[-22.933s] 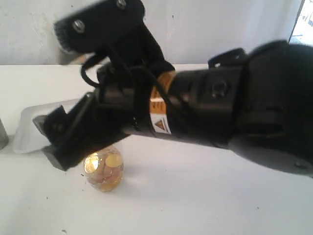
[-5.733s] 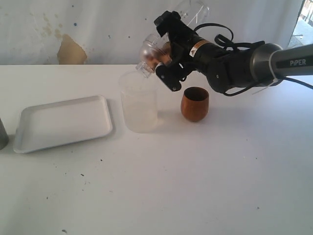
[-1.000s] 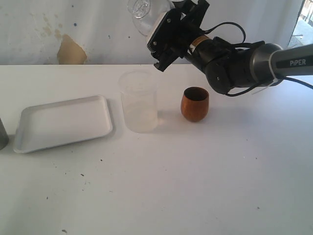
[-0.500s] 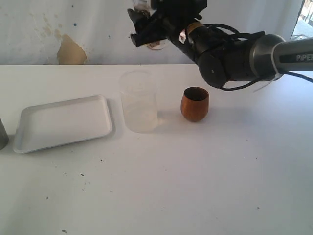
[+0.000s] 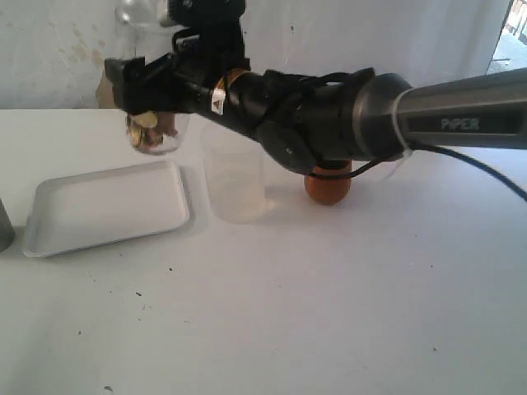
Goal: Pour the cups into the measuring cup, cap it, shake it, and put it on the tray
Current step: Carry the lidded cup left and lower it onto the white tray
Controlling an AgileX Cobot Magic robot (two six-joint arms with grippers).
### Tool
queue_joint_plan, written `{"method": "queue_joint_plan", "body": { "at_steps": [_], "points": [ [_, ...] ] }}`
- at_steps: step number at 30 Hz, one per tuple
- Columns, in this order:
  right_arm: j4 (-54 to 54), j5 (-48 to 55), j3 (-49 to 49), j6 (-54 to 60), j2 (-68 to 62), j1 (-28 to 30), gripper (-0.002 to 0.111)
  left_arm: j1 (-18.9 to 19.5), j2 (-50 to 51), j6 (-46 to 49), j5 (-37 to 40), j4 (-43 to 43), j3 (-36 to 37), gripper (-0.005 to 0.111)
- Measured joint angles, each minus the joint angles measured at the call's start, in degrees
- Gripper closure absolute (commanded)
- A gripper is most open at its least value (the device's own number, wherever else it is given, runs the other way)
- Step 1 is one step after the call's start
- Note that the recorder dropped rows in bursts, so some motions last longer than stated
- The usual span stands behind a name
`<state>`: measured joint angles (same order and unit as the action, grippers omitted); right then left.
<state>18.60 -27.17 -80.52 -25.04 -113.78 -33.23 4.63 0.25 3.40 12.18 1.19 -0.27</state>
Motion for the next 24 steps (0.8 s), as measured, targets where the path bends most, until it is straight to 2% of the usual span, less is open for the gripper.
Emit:
{"method": "queue_joint_plan", "body": {
  "at_steps": [13,15,20,24],
  "points": [
    [1.9,9.8,-15.6,-0.4,-15.8,-5.0,0.108,0.0,0.0,0.0,0.0,0.0,0.0,0.107],
    [2.0,10.2,-17.4,-0.4,-18.2,-5.0,0.104,0.0,0.0,0.0,0.0,0.0,0.0,0.107],
    [2.0,10.4,-22.1,-0.4,-23.5,-5.0,0.085,0.0,0.0,0.0,0.0,0.0,0.0,0.107],
    [2.1,11.1,-27.2,-0.4,-27.8,-5.0,0.074,0.0,0.0,0.0,0.0,0.0,0.0,0.107]
  ]
}}
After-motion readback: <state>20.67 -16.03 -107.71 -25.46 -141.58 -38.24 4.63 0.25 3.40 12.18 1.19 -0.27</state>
